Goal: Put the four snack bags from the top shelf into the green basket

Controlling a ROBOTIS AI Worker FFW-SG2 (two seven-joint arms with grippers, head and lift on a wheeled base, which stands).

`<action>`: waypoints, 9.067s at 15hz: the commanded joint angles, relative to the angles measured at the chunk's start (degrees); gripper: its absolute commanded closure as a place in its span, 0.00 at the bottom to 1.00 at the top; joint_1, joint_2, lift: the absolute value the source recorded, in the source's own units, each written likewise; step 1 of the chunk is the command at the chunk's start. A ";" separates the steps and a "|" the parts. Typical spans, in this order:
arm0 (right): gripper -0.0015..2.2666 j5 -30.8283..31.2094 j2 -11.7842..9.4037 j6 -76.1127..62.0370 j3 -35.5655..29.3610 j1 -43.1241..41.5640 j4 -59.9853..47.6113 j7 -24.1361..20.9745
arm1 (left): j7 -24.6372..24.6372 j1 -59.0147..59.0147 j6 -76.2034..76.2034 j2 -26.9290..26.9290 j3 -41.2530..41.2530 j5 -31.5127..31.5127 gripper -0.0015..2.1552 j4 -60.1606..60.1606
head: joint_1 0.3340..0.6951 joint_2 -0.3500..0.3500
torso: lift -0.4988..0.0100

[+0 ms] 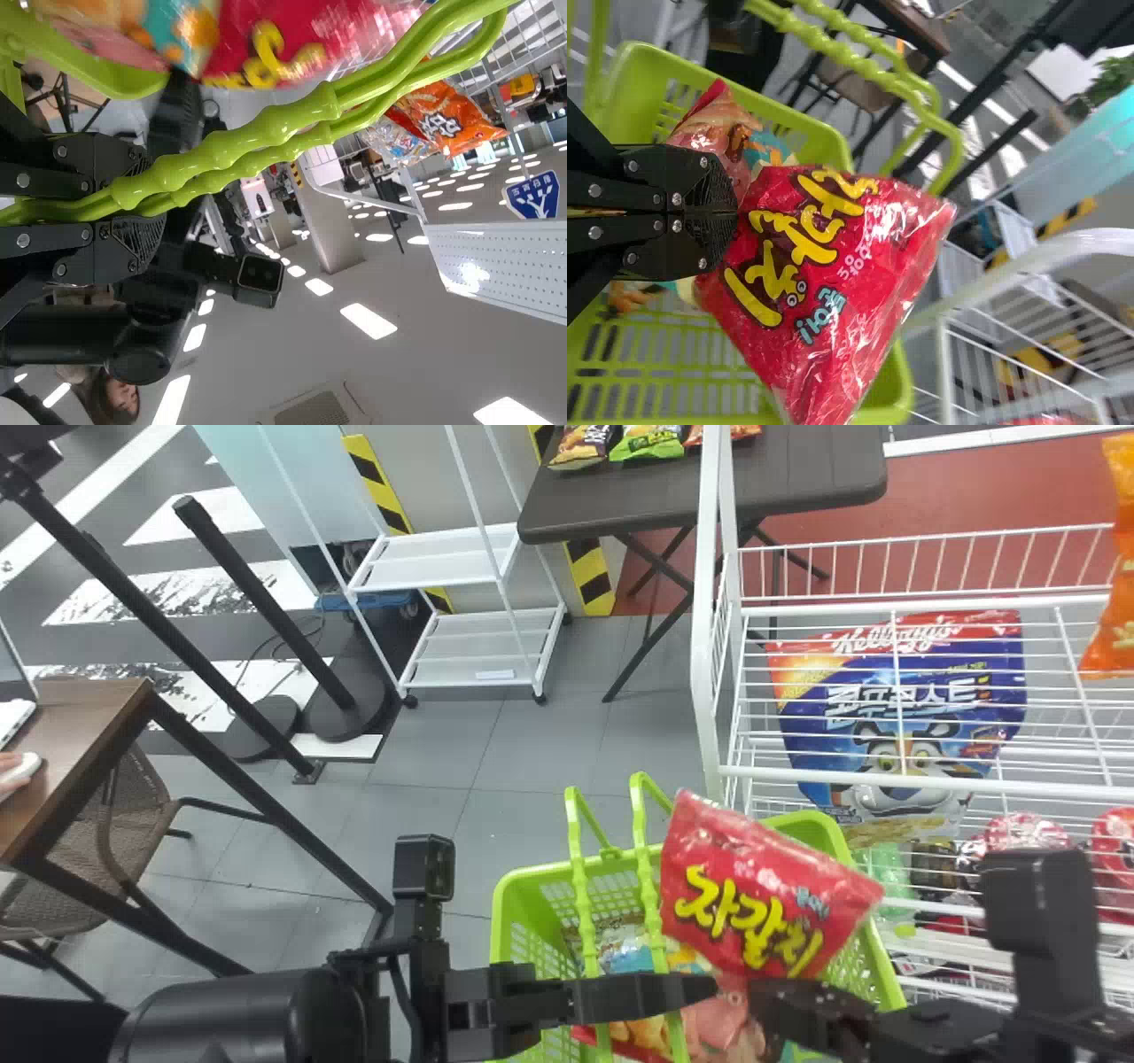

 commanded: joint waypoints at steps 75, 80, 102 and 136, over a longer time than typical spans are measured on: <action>0.00 -13.95 -1.51 14.06 1.21 -13.09 6.01 -9.95 | -0.57 2.59 -1.93 -0.63 3.70 4.41 1.00 1.49 | 1.00 1.00 | 0.98; 0.02 -16.50 -1.33 13.89 -23.58 -8.95 -7.61 -8.72 | -0.57 2.86 -1.93 -0.45 4.57 4.85 1.00 1.58 | 1.00 1.00 | 0.98; 0.10 27.80 -9.59 -34.63 -26.92 -61.16 75.09 -9.07 | -0.57 0.84 -4.75 -0.89 5.19 2.22 1.00 10.89 | 1.00 0.03 | 0.98; 0.99 -23.26 -2.12 -11.95 -1.43 -6.85 -1.73 -12.67 | -0.57 1.54 -4.75 -2.03 5.89 5.91 1.00 7.20 | 1.00 1.00 | 0.98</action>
